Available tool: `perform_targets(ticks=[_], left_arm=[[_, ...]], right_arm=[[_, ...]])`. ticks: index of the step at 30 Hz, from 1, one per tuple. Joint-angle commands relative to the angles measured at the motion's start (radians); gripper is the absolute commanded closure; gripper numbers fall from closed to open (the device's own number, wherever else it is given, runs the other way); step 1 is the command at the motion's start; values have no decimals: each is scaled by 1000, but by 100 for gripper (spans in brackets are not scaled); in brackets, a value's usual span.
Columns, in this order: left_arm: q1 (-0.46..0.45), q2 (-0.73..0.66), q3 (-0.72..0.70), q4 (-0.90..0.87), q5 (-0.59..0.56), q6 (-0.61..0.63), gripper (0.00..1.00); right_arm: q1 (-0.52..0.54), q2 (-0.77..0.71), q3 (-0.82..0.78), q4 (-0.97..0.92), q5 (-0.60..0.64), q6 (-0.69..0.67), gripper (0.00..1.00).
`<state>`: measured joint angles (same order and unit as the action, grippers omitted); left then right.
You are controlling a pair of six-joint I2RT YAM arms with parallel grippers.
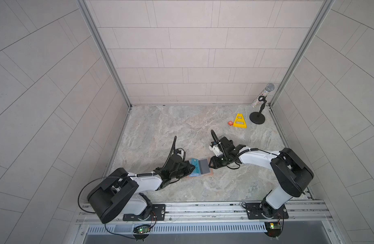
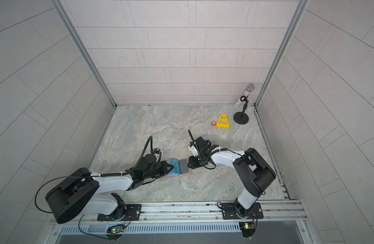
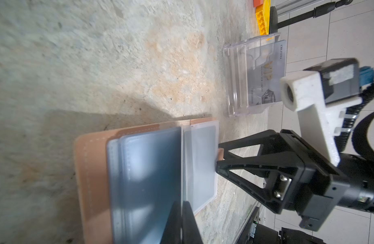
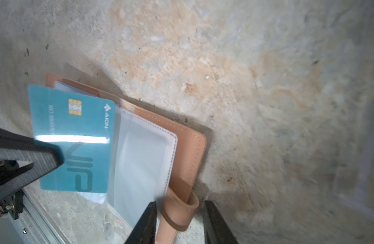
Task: Insert credit cards into a card holder
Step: Insert the credit card into the card slot.
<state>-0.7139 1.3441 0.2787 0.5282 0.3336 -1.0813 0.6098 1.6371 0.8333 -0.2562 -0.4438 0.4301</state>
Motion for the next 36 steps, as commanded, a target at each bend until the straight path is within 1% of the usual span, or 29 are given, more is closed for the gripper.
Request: perform_targets(ticks=[1,6,11,16,25,36], left_arm=[[-4,-36,-13,-4,-11,4,100],[-4,-66,-17,-14,-11,4,100],[-4,-62,-21,4,-8,-6,100],[-6,-26,-23,46,1,-18,100],[-9,78,-39,201,26,-68,100],[-13,87,-37,128,2,-75,100]], right_arm=[[8,35,-2,-44,53,2,64],[11,38,0,-48,57,2,64],[13,40,4,-52,60,3,64],[16,41,8,-58,65,1,65],[19,41,15,-71,73,-4,65],[21,40,18,-74,80,-4,65]])
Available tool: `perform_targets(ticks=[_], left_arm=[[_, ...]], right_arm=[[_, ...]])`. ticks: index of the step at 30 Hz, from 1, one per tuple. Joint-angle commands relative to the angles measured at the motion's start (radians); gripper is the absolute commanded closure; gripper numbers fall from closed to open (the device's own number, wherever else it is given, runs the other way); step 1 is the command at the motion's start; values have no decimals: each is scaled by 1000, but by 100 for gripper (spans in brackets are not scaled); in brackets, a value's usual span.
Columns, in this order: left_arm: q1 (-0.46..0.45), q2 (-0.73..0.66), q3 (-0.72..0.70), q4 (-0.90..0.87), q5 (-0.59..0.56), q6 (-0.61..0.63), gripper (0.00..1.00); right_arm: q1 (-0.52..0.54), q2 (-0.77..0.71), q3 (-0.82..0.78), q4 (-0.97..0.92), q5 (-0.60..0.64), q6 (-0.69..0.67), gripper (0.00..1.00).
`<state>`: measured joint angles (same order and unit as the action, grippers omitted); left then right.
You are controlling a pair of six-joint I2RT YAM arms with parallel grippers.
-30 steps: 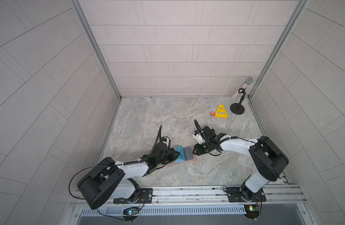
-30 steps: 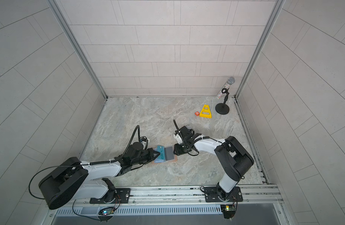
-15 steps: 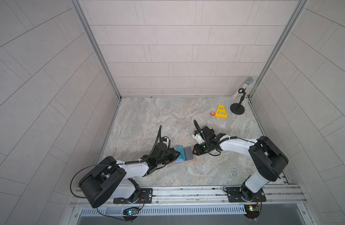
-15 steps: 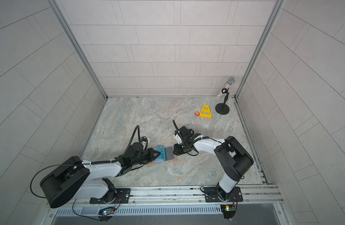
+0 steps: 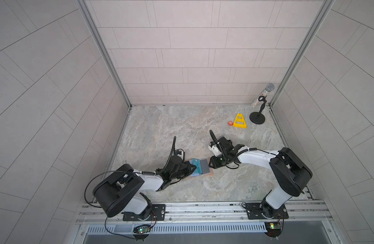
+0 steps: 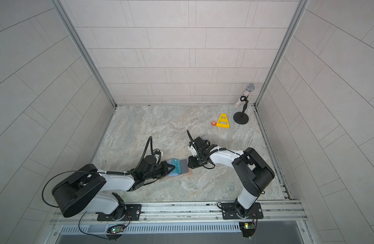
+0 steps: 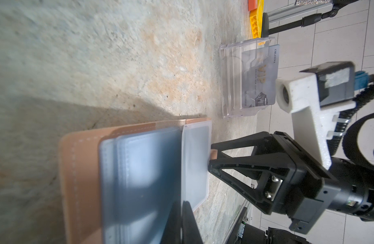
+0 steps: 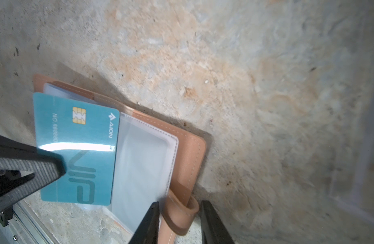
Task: Insert credit cards into a card holder
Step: Insert the credit card into the card slot.
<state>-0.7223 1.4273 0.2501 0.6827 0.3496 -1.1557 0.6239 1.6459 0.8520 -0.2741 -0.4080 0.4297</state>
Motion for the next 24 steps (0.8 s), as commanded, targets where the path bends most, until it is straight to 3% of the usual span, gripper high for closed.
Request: perform_targets(ticks=[1,24], left_arm=[[-5,4,-7,-32,-15,-1,100],[-31,59,3,-54,-45,-9,100]], right_arm=[[7,32,-1,-56,45,-4,65],[16,35,2,-56,50,3,65]])
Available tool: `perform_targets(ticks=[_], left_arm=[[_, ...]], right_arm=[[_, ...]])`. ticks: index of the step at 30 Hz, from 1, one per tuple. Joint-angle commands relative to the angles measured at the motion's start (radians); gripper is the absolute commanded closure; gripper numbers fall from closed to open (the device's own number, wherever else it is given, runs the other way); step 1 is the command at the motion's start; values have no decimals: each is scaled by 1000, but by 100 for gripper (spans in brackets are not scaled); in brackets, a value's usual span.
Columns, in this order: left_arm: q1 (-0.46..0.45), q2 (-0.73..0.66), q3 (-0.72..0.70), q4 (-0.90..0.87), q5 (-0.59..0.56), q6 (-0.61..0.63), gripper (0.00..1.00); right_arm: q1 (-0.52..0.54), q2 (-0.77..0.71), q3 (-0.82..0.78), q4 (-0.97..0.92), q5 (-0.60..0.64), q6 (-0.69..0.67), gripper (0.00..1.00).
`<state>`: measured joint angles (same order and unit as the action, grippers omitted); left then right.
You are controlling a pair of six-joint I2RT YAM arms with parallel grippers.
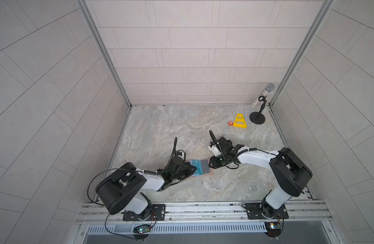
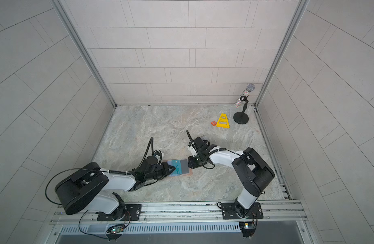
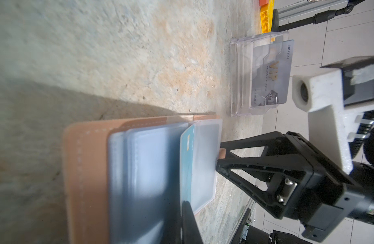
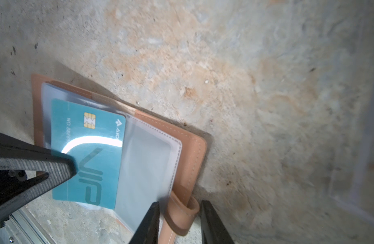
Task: Insert credit cards into a card holder
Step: Insert the credit card into the card slot.
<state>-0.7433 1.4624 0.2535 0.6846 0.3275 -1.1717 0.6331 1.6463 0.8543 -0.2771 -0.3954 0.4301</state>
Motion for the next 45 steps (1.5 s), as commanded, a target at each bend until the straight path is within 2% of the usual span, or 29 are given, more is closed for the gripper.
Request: perform_targets(ticks=[1,6,11,17,27,45], left_arm=[[-11,25,-1,-56,-25,9,100],[-17,1,9,-122,-50,23,100],[-27,-64,35,-281,-92,65,100],[-28,-115,36,-358,-116,88,100],[-31,-32,72,-265,-73,86,100],[-49,-36,74,-298,-102,96,100]], right_arm=[[7,36,0,-54,38,2,65],[8,38,2,-54,38,2,65],[8,39,2,-54,41,4,65],[8,40,5,-57,40,4,65],[11,43,11,-62,38,1,65],[21,72,12,-50,29,12,65]])
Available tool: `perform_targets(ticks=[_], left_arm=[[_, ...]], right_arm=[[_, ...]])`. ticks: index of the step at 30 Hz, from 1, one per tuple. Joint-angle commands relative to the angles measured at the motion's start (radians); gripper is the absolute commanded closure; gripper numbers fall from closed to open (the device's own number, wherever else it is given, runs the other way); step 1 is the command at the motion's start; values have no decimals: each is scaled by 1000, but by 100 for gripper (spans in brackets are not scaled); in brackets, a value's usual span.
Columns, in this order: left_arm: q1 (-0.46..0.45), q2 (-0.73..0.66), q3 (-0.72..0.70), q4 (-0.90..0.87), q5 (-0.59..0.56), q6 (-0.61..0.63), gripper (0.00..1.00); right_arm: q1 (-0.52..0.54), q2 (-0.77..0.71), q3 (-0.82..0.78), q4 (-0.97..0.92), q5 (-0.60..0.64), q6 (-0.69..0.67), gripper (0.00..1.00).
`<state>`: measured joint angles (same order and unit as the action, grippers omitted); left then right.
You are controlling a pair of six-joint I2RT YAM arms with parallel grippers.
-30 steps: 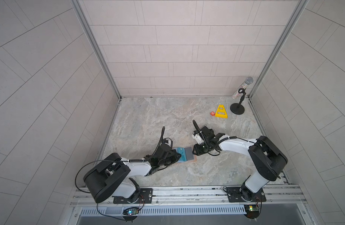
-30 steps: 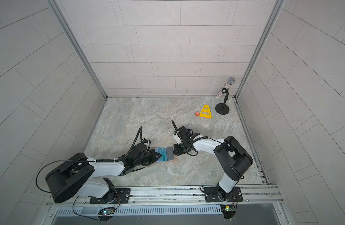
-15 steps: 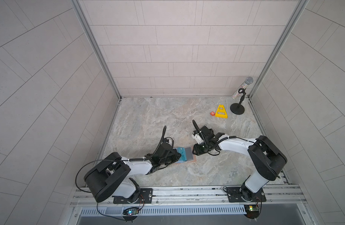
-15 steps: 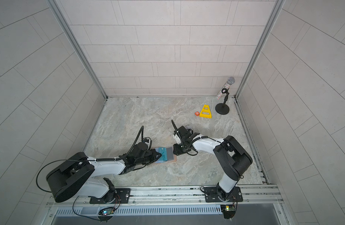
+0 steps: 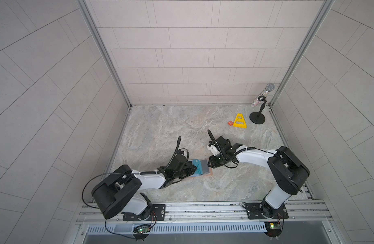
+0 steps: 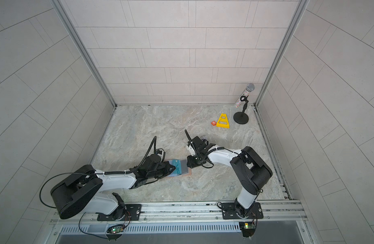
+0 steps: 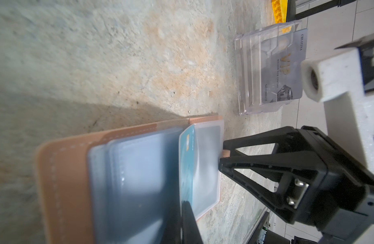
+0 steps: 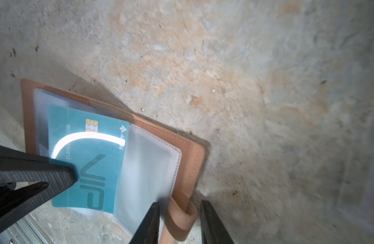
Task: Insert credit cards into a card holder
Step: Insert the credit card into the card slot.
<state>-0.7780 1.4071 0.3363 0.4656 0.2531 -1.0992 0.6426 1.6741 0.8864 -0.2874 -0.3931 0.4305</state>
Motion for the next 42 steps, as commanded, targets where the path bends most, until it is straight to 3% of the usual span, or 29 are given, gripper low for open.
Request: perform_targets(ticks=[1,42], left_arm=[[-18,22,-10,-77,-30,24,100],[-46,-2,-33,-119,-8,5,100]], right_arm=[[11,44,-21,-38,26,12,65],[13,69,-23,-36,63,47,70]])
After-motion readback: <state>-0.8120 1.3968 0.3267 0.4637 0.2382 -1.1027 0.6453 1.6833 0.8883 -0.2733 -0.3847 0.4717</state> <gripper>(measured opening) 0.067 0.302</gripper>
